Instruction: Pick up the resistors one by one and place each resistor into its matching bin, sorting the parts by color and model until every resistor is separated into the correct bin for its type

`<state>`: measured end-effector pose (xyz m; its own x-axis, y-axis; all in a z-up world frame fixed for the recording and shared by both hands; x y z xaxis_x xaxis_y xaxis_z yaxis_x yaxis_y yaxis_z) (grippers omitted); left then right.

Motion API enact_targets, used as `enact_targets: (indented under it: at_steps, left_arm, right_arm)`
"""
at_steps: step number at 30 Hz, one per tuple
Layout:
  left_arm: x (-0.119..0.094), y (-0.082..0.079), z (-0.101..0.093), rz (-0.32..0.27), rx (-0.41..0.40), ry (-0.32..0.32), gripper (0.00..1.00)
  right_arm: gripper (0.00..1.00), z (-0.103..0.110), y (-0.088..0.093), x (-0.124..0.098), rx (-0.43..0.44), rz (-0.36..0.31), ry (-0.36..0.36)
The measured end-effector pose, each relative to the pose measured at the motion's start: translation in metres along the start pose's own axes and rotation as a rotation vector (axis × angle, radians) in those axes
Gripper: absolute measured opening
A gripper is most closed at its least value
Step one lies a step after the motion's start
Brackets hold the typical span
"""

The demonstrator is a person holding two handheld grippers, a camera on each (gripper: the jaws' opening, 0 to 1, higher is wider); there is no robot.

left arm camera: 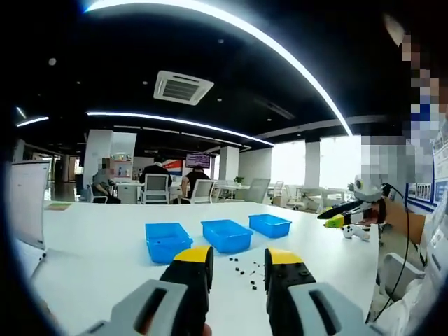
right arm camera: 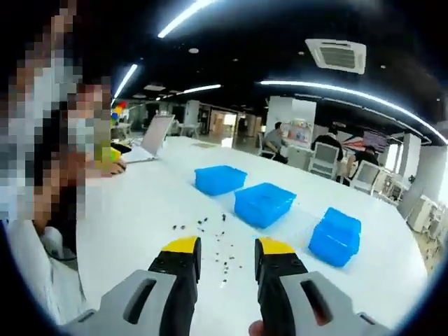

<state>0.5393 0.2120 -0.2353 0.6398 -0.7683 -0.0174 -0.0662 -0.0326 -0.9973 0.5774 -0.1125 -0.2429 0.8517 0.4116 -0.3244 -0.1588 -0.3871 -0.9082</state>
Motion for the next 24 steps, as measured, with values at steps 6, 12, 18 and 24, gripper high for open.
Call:
enact_targets:
  at_steps: [6,12,18,24]
  left_arm:
    - [-0.004,-0.002,0.002,-0.012,0.002,-0.009,0.31]
    - [-0.006,-0.005,0.0,-0.024,0.007,0.0,0.31]
    - [-0.008,-0.007,0.001,-0.033,0.006,0.002,0.32]
    - [-0.011,-0.01,0.0,-0.05,0.005,0.004,0.32]
  right_arm:
    - [0.29,0.034,-0.013,0.049,-0.013,0.131,-0.1]
    - [0.28,0.068,-0.002,0.096,0.011,0.238,-0.163]
    - [0.26,0.098,0.017,0.128,-0.004,0.393,-0.201]
    - [0.24,0.107,0.017,0.143,-0.018,0.375,-0.191]
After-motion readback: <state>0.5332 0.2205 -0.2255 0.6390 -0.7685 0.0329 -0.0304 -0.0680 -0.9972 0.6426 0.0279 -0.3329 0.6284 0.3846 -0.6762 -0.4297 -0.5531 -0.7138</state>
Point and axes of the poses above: the point that each gripper's makers call its tool centre point, and the gripper's own axes: x roughly forward along the fingers, z roughly to its left, y roughly out of its underside, the point moved 5 cm from there along -x, roughly backward along the fingers, and after that the axes turned 14 degrees about y, right-handed, at the moved point
